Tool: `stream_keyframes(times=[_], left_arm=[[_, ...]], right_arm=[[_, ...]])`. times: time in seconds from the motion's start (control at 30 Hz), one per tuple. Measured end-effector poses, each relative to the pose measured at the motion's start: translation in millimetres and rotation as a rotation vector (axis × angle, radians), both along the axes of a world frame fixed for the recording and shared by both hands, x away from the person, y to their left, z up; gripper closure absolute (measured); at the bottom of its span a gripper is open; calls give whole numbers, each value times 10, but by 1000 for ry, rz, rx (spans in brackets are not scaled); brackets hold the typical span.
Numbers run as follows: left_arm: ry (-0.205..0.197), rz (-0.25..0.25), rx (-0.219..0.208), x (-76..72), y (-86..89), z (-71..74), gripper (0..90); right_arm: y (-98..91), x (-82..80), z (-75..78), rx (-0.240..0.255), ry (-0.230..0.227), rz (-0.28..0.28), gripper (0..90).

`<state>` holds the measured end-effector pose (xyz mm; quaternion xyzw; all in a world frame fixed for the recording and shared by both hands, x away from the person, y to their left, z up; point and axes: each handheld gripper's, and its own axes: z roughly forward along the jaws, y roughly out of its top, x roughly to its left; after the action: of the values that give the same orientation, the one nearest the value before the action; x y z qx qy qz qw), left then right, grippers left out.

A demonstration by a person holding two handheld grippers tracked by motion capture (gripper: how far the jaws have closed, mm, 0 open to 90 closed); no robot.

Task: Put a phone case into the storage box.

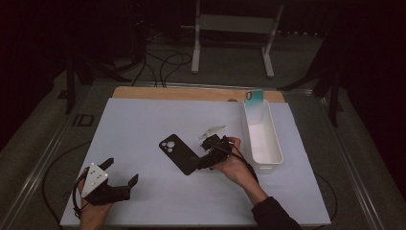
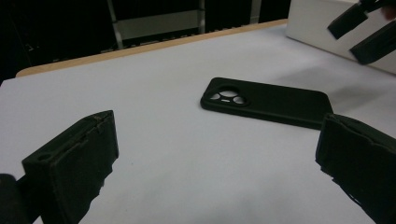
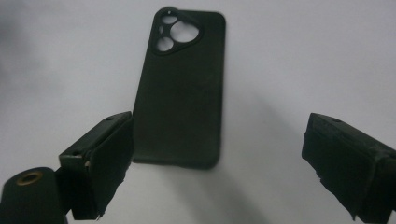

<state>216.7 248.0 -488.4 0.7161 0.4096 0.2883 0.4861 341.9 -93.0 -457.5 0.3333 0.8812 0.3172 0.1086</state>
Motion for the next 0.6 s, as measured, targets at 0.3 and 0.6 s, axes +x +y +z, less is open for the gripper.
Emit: stream_keyframes(times=[0.3, 0.6], left_arm=[[0, -4, 2, 2, -7, -3, 0], [1, -5, 2, 4, -4, -4, 0]], right_arm=[[236, 93, -167, -39, 51, 20, 94], [414, 148, -335, -84, 93, 40, 94]])
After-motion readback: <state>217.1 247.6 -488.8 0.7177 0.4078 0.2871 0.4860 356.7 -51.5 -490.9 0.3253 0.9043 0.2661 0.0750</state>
